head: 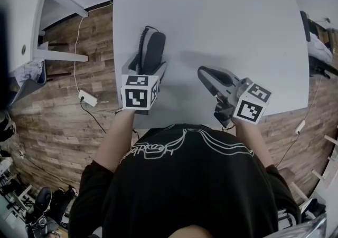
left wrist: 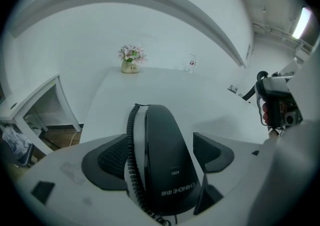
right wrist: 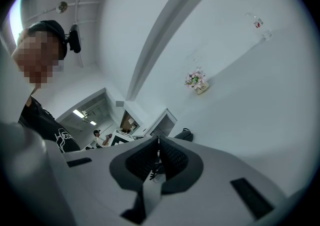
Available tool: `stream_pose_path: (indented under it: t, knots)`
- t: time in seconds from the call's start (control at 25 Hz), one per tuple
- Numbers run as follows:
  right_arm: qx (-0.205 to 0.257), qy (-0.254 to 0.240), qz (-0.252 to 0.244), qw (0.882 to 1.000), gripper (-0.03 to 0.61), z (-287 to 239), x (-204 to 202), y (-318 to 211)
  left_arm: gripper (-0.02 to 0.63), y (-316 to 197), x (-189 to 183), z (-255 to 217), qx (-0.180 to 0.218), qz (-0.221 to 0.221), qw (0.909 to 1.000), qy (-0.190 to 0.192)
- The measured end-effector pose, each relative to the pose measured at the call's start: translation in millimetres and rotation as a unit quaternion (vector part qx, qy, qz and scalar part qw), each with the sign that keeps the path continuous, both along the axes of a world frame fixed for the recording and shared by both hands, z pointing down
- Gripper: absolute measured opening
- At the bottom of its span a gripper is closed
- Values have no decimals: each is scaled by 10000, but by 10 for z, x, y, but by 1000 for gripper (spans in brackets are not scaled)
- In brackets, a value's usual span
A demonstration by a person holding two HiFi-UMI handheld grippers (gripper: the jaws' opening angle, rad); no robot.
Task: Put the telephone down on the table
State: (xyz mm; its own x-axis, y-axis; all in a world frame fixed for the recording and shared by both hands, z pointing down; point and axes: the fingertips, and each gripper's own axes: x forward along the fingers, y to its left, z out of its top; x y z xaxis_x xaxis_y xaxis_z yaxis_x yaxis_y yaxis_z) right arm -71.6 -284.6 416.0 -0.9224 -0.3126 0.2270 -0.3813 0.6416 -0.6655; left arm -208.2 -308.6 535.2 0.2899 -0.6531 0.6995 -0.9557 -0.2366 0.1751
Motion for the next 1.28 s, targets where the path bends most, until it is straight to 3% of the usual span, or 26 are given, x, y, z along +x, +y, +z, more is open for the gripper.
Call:
stream_pose_path:
  t: [0.12,0.2,0.28,0.4,0.48,0.68,0.76,0.88,1.04,1.28]
  knots:
    - [76,7,14,10000,40,-86,70,199,380,206,-53,-240,257,9,9997,53]
    - [158,16,-8,9999,40,-154,138,323,379,364,-42,-429,395,-36,9987,316]
    - [241,0,-57,9997,40,-234,181,459,377,550,-4,-638,480,-73,9956,806]
    - [389,-120,-220,9989,40,-396,196,708,373,851,171,-1007,641,1,9826,1741]
    - [551,-164,-358,9977,40,-493,231,896,348,1044,349,-1238,857,110,9744,2075]
    - [784,-196,-515,9954,40,-717,390,1472,83,1721,748,-1760,1359,393,9544,2629]
    - [892,-271,-544,9942,40,-813,501,1744,26,2051,974,-1940,1602,607,9424,2871]
    - [1034,-312,-598,9923,40,-889,673,2142,6,2460,1296,-2058,1760,816,9350,2970]
    - [1219,-276,-714,9896,40,-978,720,2347,6,2632,1341,-2096,1809,821,9358,2911]
    - [1424,-351,-787,9861,39,-1141,1038,2900,6,3187,1604,-2258,2045,740,9268,3060]
